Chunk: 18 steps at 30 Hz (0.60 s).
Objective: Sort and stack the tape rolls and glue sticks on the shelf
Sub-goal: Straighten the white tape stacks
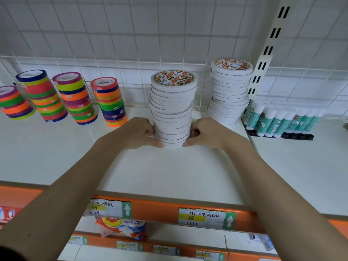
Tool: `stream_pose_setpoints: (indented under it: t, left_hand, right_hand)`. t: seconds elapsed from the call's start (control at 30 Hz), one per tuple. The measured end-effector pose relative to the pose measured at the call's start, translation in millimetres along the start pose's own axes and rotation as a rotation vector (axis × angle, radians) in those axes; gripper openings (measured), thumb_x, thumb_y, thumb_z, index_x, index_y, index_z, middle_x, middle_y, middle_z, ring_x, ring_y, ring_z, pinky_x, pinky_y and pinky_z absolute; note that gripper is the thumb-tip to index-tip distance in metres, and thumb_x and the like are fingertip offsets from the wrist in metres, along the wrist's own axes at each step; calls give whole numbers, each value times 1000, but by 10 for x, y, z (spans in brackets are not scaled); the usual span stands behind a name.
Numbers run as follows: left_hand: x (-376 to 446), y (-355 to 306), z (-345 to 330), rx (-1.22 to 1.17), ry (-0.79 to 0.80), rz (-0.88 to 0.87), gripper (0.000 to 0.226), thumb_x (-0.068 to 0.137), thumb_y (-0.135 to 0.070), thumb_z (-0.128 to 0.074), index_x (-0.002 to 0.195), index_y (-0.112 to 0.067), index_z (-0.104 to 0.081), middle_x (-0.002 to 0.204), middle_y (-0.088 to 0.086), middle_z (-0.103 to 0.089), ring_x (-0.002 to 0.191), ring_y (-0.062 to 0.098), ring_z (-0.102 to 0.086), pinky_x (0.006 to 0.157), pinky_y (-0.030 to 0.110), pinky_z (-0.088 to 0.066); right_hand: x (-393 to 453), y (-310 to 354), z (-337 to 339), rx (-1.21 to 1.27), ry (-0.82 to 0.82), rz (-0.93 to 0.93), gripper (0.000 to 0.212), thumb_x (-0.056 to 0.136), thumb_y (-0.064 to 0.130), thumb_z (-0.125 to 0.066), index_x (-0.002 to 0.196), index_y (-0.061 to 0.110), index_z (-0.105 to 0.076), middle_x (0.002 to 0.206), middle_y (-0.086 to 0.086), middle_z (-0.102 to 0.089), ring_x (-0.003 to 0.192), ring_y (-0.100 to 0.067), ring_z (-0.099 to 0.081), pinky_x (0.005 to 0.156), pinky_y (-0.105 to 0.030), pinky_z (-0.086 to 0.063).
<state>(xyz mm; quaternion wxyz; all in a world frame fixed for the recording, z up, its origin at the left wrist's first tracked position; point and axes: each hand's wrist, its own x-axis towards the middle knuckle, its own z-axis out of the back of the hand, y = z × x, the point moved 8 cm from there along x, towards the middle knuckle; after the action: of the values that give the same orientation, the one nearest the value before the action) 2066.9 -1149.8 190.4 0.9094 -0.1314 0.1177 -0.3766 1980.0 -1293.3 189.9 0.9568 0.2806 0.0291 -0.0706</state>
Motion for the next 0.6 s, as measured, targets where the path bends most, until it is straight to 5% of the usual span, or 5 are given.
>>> stream_pose_setpoints:
  t: [0.13,0.23,0.6]
  left_hand:
    - [-15,-1,-6,-28,-22,17,50,70,-49,-74,100,-10,-66,106,3,-58,94,19,-55,83,34,-49]
    - [-39,-12,-34,-40,-25,22,63,67,-54,-74,110,-10,-64,112,3,-56,101,20,-55,88,38,-49]
    - [-88,2,-21,-85,-129,25,50,71,-47,-75,102,-9,-63,95,5,-55,76,15,-49,61,21,-37]
  right_hand:
    - [-3,7,-37,93,-18,19,24,73,29,-77,81,11,-63,62,11,-49,54,-2,-44,48,-9,-32]
    - [34,-14,-86,109,-34,11,40,69,36,-78,90,6,-63,67,7,-48,60,-9,-43,58,-22,-37]
    - [45,-7,-62,99,-97,47,44,65,37,-82,81,5,-58,62,6,-39,55,-9,-38,52,-21,-32]
